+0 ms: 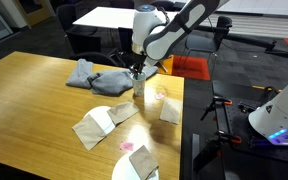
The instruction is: Pick the marker from the cup and put it on the table
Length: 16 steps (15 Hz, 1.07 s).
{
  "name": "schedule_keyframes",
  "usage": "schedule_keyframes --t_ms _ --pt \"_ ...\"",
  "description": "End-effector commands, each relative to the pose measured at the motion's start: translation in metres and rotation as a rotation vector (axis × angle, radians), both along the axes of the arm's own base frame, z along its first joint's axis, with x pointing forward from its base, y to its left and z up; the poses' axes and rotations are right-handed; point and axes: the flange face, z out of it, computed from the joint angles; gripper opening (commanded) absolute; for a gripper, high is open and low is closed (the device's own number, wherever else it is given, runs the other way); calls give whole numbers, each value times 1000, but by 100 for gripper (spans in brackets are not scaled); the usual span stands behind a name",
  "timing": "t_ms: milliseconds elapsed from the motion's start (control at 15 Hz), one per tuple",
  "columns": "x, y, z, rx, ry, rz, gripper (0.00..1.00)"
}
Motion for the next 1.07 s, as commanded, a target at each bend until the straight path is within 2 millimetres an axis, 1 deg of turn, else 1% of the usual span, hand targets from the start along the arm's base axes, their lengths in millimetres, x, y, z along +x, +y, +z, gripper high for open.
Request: schedule_keyframes --t_ms 0,600,1000 --pt "7 -4 0 -10 2 19 37" --pt "8 -6 -14 -9 23 19 35" --pt "14 -6 -24 -12 26 20 34"
